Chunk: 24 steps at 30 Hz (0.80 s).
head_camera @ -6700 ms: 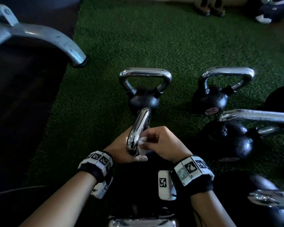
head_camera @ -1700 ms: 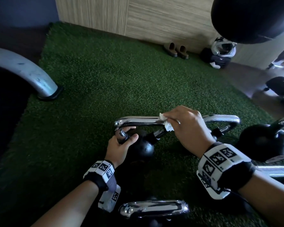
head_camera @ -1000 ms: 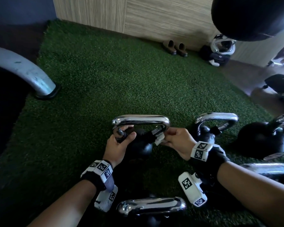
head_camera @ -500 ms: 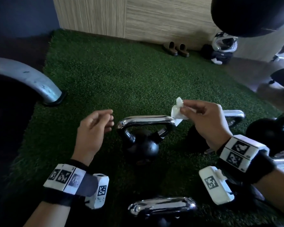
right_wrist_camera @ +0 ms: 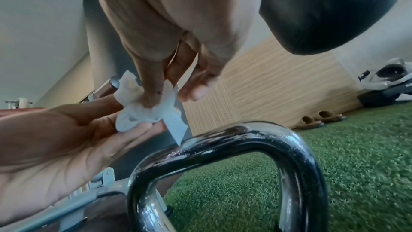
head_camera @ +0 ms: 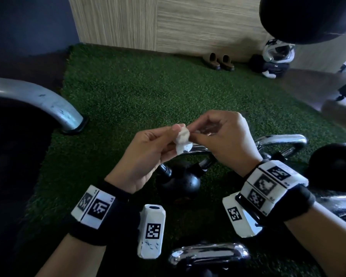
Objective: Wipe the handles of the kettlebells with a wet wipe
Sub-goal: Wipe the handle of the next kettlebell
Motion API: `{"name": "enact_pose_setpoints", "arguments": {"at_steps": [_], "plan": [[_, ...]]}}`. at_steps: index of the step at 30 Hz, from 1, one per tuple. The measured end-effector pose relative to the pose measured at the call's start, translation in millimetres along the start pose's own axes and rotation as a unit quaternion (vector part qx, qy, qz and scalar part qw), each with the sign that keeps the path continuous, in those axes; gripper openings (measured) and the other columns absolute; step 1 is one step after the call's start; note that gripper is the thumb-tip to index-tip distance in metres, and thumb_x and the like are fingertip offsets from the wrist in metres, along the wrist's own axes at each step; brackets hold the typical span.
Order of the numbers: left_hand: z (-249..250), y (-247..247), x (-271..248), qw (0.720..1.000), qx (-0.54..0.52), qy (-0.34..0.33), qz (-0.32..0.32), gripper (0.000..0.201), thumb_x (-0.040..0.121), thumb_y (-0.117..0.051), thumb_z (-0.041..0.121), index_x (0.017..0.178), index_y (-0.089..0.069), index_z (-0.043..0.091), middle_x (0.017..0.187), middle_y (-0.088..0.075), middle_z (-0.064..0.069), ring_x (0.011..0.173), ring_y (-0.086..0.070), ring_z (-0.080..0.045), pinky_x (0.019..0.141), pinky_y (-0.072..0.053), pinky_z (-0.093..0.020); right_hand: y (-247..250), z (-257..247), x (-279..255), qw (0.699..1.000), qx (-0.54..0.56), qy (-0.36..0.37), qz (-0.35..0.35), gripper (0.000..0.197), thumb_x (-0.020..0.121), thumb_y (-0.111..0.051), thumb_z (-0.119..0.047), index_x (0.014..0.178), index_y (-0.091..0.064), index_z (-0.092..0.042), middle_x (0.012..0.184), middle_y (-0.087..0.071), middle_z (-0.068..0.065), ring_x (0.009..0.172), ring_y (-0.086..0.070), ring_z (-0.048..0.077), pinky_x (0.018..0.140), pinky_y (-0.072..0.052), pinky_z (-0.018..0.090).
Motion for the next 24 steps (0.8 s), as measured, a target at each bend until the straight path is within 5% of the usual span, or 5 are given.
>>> {"name": "enact_pose_setpoints", "arguments": {"at_steps": [6, 10, 13, 18, 24], "plan": [[11, 1, -1, 0.989, 0.092, -0.097, 0.054, 0.031, 0.087, -0.076, 0.016, 0.117, -0.075, 0.009, 0.105, -0.080, -0.005, 0.103, -0.076, -0.014, 0.094, -0.059, -0.028, 10, 15, -3, 0.997, -0.068, -0.026, -0.007, 0.017, 0.078, -0.086, -0.022, 0.089, -0.074, -0.026, 0.084, -0.073, -0.013, 0.075, -0.067, -0.001, 0.068, -0.049, 0.010], [50, -15, -16, 0.857, 0.404, -0.308, 0.086, 0.027, 0.095, -0.073, 0.015, 0.122, -0.074, 0.010, 0.097, -0.075, 0.021, 0.096, -0.068, 0.015, 0.091, -0.052, -0.009, 48, 92, -12, 0.979, -0.128, -0.151, 0.056, 0.029, 0.080, -0.070, -0.001, 0.086, -0.072, -0.029, 0.085, -0.072, -0.015, 0.073, -0.063, -0.006, 0.070, -0.047, 0.012], [41, -27, -16, 0.807, 0.486, -0.328, 0.067, 0.015, 0.093, -0.074, 0.013, 0.107, -0.080, 0.012, 0.097, -0.073, 0.028, 0.094, -0.060, 0.027, 0.091, -0.050, -0.006, 25, 159, -27, 0.958, -0.117, -0.253, -0.073, 0.034, 0.073, -0.079, 0.002, 0.082, -0.071, -0.030, 0.073, -0.073, -0.011, 0.071, -0.065, 0.006, 0.074, -0.054, 0.029], [14, -42, -1, 0.757, 0.582, -0.295, 0.019, 0.016, 0.095, -0.068, 0.024, 0.103, -0.081, 0.019, 0.113, -0.078, 0.009, 0.108, -0.073, -0.011, 0.092, -0.058, -0.034, -40, 175, -53, 0.956, 0.106, -0.232, -0.147, 0.042, 0.064, -0.092, -0.004, 0.100, -0.074, -0.016, 0.087, -0.075, -0.002, 0.085, -0.068, 0.013, 0.084, -0.055, 0.027], [14, -35, -11, 0.723, 0.617, -0.310, 0.026, 0.013, 0.100, -0.062, 0.020, 0.104, -0.074, 0.016, 0.100, -0.077, 0.010, 0.093, -0.074, -0.010, 0.077, -0.059, -0.037, -49, 184, -60, 0.966, 0.130, -0.215, -0.057, 0.031, 0.068, -0.091, -0.002, 0.084, -0.073, -0.020, 0.085, -0.077, 0.005, 0.075, -0.068, 0.006, 0.073, -0.054, 0.015]]}}
Point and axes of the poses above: each hand's wrist, its own x-axis towards the middle knuckle, its own y-axis out of the back of the hand, z = x × y, the point moved 9 cm from there along x, towards the middle knuckle
